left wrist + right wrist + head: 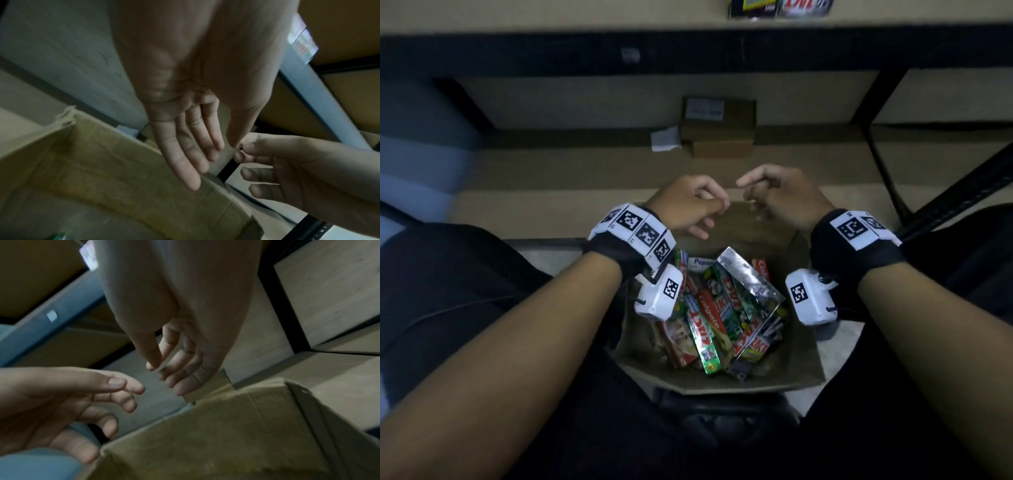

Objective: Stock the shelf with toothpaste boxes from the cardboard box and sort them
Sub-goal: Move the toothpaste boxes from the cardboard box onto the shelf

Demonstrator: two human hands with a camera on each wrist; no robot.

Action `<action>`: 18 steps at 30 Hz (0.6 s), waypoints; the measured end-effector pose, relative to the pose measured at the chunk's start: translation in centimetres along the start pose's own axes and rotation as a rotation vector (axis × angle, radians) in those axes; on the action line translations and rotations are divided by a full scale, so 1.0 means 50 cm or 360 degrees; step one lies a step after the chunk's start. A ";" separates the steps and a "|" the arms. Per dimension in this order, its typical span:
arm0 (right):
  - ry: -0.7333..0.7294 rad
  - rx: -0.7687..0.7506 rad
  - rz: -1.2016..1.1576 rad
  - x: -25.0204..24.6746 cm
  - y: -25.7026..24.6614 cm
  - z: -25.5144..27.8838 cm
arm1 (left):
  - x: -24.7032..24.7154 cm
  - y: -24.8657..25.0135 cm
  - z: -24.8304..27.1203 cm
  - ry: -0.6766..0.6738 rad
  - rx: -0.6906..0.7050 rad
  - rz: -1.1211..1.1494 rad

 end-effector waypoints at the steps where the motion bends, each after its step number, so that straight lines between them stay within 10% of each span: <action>1: -0.0031 0.0054 0.0025 0.007 0.017 -0.003 | 0.007 -0.015 -0.005 -0.0004 -0.0053 -0.0013; 18: -0.0346 0.0625 0.0536 0.140 0.280 -0.065 | 0.111 -0.217 -0.116 -0.0110 -0.0423 -0.0618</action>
Point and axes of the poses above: each hand's wrist, its own z-axis away from the middle knuckle, its own x-axis out of the palm, y = z × x, the point moved 1 cm from there along -z, towards the middle knuckle, and after that the axes turned 2 degrees about y, right-handed, at the moved point
